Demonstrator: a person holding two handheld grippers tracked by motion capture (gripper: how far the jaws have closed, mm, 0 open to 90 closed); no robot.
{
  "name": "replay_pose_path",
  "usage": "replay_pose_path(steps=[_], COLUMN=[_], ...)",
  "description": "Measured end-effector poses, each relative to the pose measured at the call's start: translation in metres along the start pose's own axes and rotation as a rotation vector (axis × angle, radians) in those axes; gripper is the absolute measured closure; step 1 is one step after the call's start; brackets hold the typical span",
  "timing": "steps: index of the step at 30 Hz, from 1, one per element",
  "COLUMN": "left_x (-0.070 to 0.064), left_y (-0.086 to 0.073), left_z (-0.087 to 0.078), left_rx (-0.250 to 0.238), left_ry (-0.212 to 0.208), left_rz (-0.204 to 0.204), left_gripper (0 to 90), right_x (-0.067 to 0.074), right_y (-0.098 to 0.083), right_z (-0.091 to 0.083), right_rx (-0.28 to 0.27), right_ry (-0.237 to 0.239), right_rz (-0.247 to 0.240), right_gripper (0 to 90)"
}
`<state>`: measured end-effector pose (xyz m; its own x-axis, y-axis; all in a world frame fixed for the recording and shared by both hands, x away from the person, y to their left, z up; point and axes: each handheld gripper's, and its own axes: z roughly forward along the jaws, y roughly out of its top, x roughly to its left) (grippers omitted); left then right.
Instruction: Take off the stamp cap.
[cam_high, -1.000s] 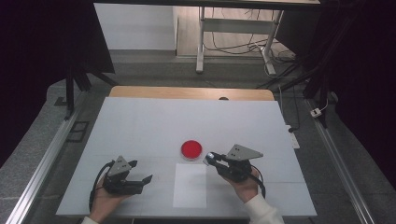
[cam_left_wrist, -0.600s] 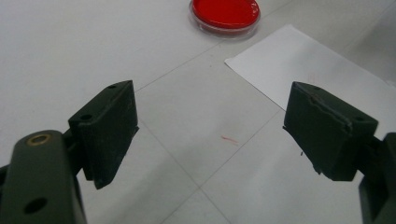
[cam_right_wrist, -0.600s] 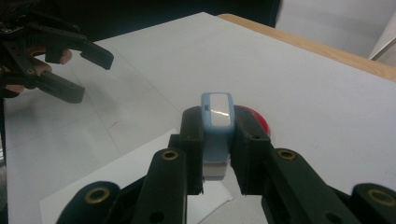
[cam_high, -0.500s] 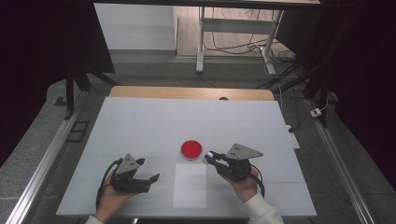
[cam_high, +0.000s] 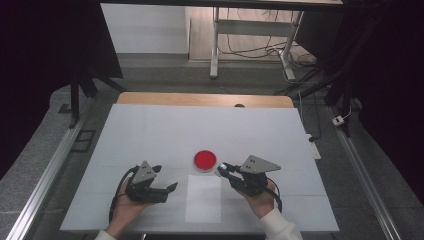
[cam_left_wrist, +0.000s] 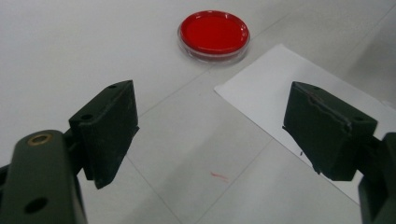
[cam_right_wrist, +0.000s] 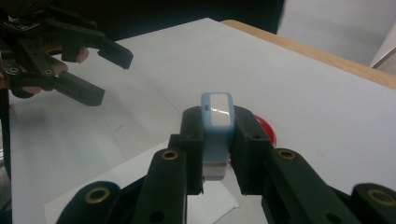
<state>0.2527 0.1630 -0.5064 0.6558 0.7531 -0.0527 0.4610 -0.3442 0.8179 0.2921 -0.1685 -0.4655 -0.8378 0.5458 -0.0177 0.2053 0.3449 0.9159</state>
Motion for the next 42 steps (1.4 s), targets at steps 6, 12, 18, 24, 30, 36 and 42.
replay_pose_path(steps=[6, 12, 18, 24, 30, 36, 42], left_x=[-0.002, -0.008, -0.014, -0.021, -0.026, -0.032, -0.038], left_y=[0.004, 0.010, 0.016, 0.019, 0.024, 0.028, 0.032], left_z=[0.003, 0.011, 0.020, 0.027, 0.034, 0.042, 0.049], left_rx=[-0.003, 0.005, 0.012, 0.020, 0.025, 0.031, 0.038], left_ry=[-0.006, -0.013, -0.025, -0.031, -0.046, -0.060, -0.070], left_rz=[0.008, 0.029, 0.044, 0.067, 0.076, 0.091, 0.106], left_gripper=[18.0, 18.1, 18.2, 18.2, 18.3, 18.3, 18.4], right_x=[0.002, 0.002, 0.003, 0.003, 0.003, 0.004, 0.004], right_y=[0.001, 0.002, 0.003, 0.004, 0.004, 0.003, 0.003], right_z=[0.001, 0.001, 0.000, -0.001, -0.001, 0.000, 0.000], right_rx=[-0.006, -0.019, -0.032, -0.036, -0.036, -0.034, -0.033], right_ry=[0.001, -0.006, -0.008, -0.010, -0.012, -0.010, -0.006], right_rz=[0.003, 0.003, 0.004, 0.004, 0.008, 0.007, 0.009], right_gripper=[74.8, 74.8, 74.8, 74.8, 74.8, 74.8, 74.8])
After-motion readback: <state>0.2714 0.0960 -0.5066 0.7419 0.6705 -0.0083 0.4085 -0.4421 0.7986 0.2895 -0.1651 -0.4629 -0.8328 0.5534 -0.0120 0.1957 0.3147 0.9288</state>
